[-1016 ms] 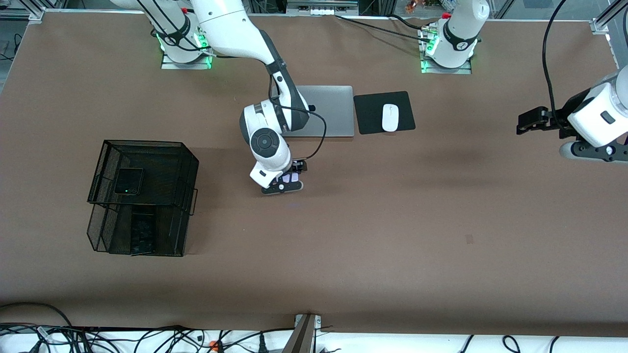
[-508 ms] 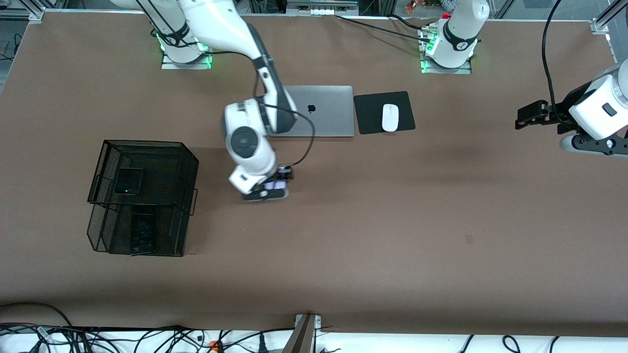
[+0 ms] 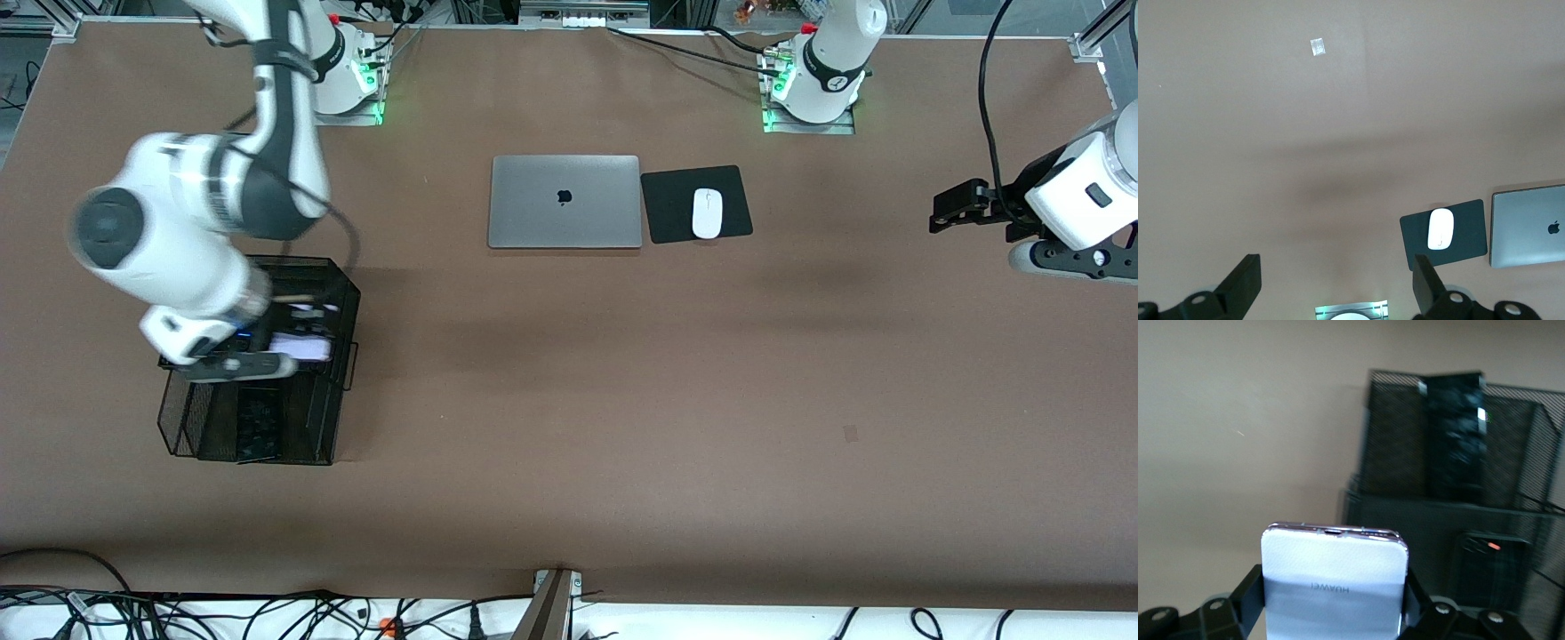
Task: Place phones with both arms
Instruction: 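Lower the white phone into the basket's lower tier and open the right gripper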
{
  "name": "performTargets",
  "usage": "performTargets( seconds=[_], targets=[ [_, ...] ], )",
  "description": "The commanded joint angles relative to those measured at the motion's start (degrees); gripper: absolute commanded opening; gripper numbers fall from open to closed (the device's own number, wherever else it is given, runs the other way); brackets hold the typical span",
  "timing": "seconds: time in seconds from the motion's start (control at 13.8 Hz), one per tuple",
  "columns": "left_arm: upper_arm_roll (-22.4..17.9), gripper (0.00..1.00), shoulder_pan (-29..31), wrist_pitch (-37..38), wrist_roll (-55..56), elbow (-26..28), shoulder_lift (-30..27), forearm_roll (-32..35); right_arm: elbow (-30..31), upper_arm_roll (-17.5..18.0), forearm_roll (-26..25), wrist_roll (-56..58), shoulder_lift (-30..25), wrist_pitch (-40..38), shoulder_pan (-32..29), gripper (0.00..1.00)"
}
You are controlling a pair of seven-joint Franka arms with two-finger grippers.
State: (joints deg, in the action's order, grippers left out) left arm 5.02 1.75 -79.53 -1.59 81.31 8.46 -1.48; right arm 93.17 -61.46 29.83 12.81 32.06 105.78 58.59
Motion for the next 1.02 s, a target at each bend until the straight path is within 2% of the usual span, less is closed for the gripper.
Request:
performTargets(
  seconds=[0.0,0.44,0.58,0.73,0.8,0.87,0.94],
  targets=[
    [0.3,1.0,1.6,-0.3,-1.7,2.4,-3.2,-1.4,4.9,-1.1,-0.5,1.9,0.2,0.5,1.0,0.03],
    [0.7,1.0,0.8,-0.5,-1.7,2.4,-2.9,-0.9,13.1,-0.5,0.8,3.4,0.8,10.6,1.1,0.03],
    [0.8,1.0,0.8,-0.9,-1.7,2.4,-2.5,-0.9,13.8,-0.4,3.6,3.5,0.9,10.3,1.1,0.04],
    [0.8,1.0,0.7,-0.9,-1.7,2.4,-2.4,-1.0,14.8,0.0,3.7,4.8,0.9,10.6,1.1,0.07],
    [0.9,1.0,0.7,-0.9,-1.7,2.4,-2.1,-1.0,15.2,0.0,3.7,5.4,1.0,10.6,1.0,0.16],
    [0.9,1.0,0.7,-0.9,-1.7,2.4,-2.0,-1.0,15.2,0.0,3.7,5.9,1.2,10.5,1.0,0.36],
    [0.9,1.0,0.7,-0.9,-1.7,2.4,-2.0,-1.0,15.2,0.0,3.7,5.9,1.2,10.5,1.0,0.78]
  ],
)
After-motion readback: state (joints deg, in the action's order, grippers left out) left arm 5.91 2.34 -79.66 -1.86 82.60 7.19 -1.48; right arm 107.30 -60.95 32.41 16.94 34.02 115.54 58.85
